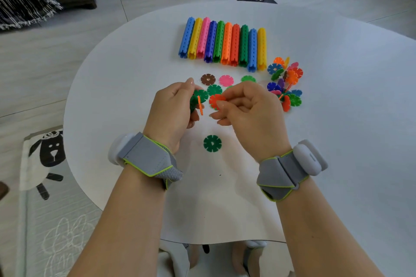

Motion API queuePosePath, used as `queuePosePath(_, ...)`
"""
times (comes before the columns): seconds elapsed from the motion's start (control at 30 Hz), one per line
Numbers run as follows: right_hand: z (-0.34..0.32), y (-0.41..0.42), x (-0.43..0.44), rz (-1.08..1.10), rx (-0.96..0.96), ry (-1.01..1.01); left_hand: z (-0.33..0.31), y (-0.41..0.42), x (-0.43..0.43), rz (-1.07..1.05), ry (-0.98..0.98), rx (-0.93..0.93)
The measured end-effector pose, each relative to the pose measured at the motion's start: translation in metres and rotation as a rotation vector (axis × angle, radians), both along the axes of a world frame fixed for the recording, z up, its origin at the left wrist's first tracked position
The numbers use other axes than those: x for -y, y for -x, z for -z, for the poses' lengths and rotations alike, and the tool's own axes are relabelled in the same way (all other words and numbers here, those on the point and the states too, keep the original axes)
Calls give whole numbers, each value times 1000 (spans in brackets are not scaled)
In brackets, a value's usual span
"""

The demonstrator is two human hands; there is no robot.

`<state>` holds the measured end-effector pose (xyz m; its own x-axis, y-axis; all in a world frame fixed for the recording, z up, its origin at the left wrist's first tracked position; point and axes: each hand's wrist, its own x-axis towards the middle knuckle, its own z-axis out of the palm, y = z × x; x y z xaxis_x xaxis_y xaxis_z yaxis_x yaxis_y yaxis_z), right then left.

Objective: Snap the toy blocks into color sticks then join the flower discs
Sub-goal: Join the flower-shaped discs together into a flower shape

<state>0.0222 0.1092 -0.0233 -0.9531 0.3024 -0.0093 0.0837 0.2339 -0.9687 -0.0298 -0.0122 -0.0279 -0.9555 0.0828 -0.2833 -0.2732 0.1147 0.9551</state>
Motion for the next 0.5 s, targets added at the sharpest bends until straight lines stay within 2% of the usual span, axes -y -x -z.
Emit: queuePosePath(0.5,3,-2,0,-7,-4,-140,-1,-2,-3,26,9,-12)
